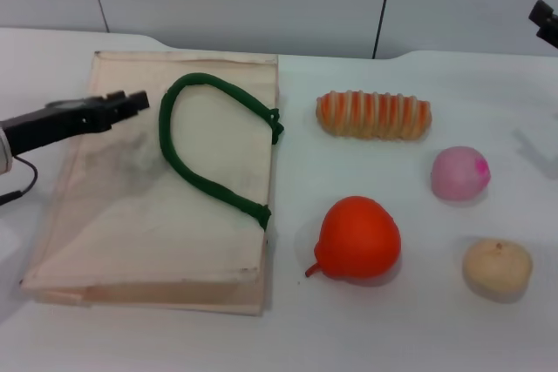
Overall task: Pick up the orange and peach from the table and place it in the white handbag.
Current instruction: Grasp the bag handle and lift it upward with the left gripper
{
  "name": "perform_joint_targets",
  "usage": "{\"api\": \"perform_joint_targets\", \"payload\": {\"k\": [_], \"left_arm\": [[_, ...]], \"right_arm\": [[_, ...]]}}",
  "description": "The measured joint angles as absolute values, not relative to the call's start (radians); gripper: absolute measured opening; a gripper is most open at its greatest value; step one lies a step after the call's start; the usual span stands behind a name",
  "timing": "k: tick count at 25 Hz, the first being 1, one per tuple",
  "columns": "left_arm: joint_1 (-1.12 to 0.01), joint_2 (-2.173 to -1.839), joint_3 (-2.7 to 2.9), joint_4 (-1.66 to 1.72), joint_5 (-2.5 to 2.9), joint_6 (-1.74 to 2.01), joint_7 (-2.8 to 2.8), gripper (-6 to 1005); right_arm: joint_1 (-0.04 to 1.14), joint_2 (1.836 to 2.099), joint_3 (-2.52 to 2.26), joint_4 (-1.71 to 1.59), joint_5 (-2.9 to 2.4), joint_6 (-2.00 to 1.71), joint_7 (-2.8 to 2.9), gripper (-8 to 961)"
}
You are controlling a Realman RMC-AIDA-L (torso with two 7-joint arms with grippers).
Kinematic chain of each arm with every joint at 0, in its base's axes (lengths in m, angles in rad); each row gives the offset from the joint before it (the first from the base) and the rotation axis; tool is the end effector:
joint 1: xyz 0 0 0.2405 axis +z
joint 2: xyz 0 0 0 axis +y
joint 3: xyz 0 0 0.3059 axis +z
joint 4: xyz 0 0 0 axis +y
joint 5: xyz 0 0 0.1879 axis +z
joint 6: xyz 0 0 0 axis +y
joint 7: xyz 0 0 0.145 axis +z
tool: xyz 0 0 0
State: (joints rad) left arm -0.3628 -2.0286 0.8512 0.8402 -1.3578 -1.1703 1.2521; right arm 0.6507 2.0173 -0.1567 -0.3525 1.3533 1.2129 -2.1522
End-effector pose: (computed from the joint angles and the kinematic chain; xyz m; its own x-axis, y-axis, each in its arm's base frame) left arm -0.3408 0.3527 0.0324 0.4741 0.5624 0.6775 0.8677 -0.4291 -0.2510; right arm 0.3145 0.4149 0.0376 0.6439 -0.0746 -0.7615 -0.6917 -0.4822 -0.5377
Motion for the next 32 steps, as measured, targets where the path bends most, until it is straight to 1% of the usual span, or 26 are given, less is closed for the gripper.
{"api": "perform_joint_targets", "payload": {"k": [2, 6, 7, 8, 13, 19, 24, 32], "left_arm": [[-0.369, -2.028, 0.869, 0.886, -1.284, -1.184, 1.16, 464], [-0.424, -2.027, 0.887, 0.998, -1.059, -1.228, 0.935, 465], [-0.424, -2.027, 0.887, 0.998, -1.059, -1.228, 0.935, 466], [-0.458, -2.025, 0.886, 1.014, -0.989, -1.257, 0.862, 466], [-0.506, -2.019, 0.877, 1.048, -0.873, -1.299, 0.749, 468], [-0.568, -1.998, 0.873, 1.055, -0.776, -1.373, 0.612, 469], [-0.591, -1.979, 0.868, 1.056, -0.72, -1.424, 0.546, 470], [-0.618, -1.982, 0.859, 1.039, -0.623, -1.412, 0.524, 469]], "right_arm": [[0.651, 2.017, -0.157, -0.353, 1.353, 1.206, -2.153, 878], [0.658, 2.018, -0.16, -0.351, 1.353, 1.174, -2.155, 878], [0.66, 2.018, -0.161, -0.349, 1.353, 1.168, -2.155, 878], [0.661, 2.019, -0.161, -0.347, 1.352, 1.163, -2.156, 878], [0.663, 2.021, -0.162, -0.343, 1.351, 1.149, -2.174, 878], [0.661, 2.022, -0.158, -0.343, 1.355, 1.147, -2.18, 878], [0.66, 2.022, -0.156, -0.342, 1.357, 1.132, -2.18, 878], [0.664, 2.023, -0.156, -0.328, 1.359, 1.111, -2.185, 878]]}}
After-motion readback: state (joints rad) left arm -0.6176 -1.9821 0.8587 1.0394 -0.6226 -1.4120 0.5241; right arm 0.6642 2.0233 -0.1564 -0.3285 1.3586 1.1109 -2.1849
